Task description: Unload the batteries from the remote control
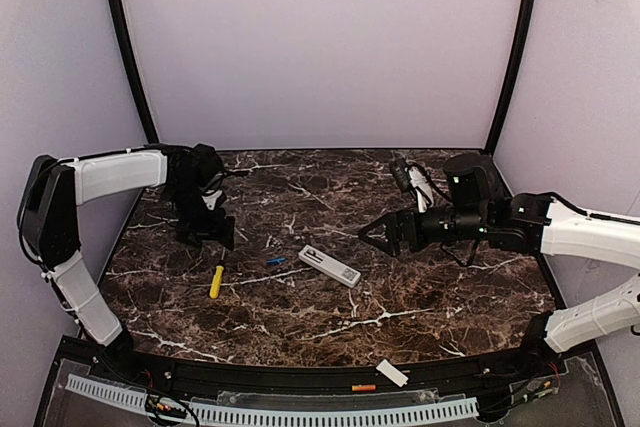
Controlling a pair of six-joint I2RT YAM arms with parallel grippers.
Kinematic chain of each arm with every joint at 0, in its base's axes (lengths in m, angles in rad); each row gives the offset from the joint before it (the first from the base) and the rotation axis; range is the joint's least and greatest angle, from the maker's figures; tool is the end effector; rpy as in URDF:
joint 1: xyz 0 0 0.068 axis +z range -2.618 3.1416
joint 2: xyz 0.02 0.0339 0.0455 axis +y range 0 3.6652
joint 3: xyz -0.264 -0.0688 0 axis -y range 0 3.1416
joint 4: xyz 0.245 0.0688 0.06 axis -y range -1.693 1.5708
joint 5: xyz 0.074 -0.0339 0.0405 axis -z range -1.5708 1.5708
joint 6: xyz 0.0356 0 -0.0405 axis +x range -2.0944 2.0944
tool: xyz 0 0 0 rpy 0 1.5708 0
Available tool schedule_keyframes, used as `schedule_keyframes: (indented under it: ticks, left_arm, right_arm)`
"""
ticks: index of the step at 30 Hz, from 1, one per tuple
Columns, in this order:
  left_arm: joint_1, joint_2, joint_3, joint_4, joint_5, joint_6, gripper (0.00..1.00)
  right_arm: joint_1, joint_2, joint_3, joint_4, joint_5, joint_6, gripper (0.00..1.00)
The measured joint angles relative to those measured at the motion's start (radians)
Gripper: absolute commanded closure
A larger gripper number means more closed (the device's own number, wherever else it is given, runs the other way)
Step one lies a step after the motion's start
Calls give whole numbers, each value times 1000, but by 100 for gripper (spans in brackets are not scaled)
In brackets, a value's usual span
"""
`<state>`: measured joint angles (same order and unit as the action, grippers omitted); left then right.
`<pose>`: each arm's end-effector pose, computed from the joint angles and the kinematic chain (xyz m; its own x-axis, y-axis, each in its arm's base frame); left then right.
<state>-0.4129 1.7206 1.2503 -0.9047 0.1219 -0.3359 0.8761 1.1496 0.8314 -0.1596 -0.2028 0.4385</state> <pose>0.2971 -0.1349 0.2098 -0.9867 0.0751 -0.1444 0.1003 0.9791 -0.1767 0.1611 0.2045 0.2847 -0.6346 -0.1120 -0.7647 -0.6600 0.5933 0.4609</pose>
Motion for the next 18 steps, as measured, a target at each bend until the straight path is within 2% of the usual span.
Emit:
schedule_keyframes:
  ticks: [2, 10, 18]
  left_arm:
    - [0, -30, 0, 3, -2, 8, 2]
    - [0, -199, 1, 48, -25, 45, 1]
    - [0, -369, -18, 167, -154, 88, 2]
  right_arm:
    - [0, 0, 0, -1, 2, -1, 1]
    - [0, 0, 24, -43, 29, -50, 1]
    - [0, 0, 89, -102, 98, -105, 1]
